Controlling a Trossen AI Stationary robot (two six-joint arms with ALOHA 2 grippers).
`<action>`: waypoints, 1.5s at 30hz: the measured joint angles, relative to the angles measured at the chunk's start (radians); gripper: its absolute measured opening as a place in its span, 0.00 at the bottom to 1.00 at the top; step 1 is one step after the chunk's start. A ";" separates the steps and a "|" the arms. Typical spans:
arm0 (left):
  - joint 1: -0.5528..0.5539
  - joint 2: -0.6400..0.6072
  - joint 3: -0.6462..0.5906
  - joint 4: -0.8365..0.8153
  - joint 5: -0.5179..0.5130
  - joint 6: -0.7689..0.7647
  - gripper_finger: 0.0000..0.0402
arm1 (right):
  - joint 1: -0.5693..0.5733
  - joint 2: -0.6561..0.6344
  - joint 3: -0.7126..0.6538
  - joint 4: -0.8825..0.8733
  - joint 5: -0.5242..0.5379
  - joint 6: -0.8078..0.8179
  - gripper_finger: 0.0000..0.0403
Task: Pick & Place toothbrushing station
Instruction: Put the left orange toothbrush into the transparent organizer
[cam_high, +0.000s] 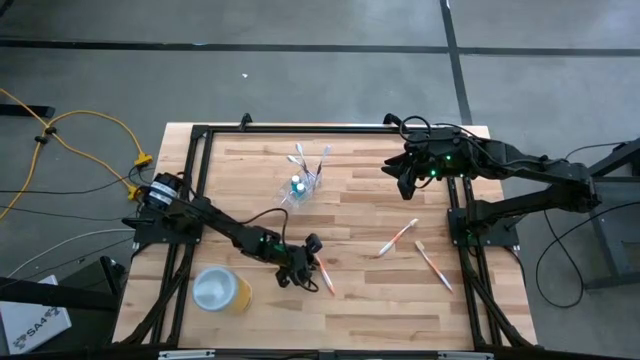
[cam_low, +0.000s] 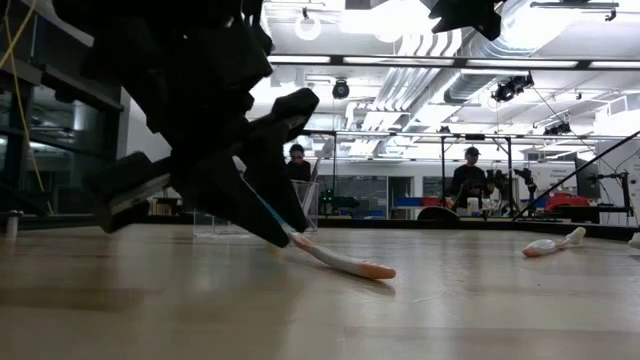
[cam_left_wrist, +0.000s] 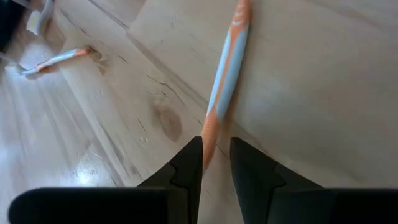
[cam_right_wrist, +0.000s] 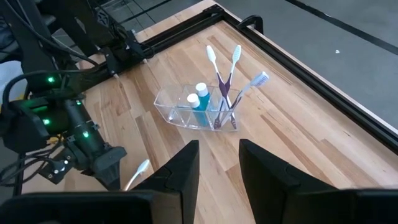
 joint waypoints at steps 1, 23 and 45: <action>-0.001 0.006 0.001 0.001 0.000 0.009 0.19 | 0.000 0.000 0.000 0.000 0.000 0.000 0.26; -0.003 0.018 0.002 0.030 -0.038 0.068 0.19 | 0.000 0.000 0.000 -0.007 0.000 0.000 0.26; 0.052 0.039 0.002 0.034 -0.005 0.093 0.19 | 0.000 0.000 0.000 -0.007 0.000 0.000 0.26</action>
